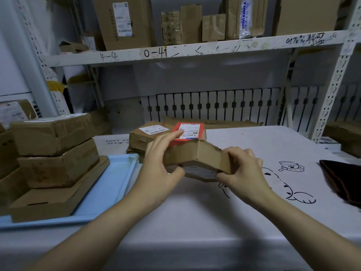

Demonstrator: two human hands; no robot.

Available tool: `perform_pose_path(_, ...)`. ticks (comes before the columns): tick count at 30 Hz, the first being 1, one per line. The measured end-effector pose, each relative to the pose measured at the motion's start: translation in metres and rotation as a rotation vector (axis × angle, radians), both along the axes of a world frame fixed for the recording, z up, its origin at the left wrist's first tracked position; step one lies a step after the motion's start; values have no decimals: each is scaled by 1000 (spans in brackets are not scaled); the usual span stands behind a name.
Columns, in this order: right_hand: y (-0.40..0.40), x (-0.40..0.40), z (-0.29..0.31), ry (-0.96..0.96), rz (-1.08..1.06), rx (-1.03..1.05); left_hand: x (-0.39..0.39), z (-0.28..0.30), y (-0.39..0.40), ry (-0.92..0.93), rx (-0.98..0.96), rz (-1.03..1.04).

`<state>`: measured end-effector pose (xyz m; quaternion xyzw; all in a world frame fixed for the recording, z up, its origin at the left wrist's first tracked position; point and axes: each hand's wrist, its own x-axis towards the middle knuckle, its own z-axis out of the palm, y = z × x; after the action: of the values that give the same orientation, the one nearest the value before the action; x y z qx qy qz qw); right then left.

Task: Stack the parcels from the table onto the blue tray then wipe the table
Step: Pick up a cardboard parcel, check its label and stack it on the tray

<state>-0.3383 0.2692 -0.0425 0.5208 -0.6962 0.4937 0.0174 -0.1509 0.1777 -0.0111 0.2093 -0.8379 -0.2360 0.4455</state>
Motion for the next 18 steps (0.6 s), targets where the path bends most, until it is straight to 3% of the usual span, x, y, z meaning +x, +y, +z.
perform_pose_path(4, -1, -3, -2, 118, -14, 4, -2, -2, 0, 12, 113, -47)
perform_pose_path(11, 0, -10, -4, 91, -107, -19, 8, -11, -13, 116, 389, -24)
perform_pose_path(13, 1, -17, -10, 24, -124, 12, 11, -13, -15, 134, 504, -9)
perform_pose_path(18, 8, -25, -18, -396, 59, 15, 15, -18, -19, 174, 713, 0)
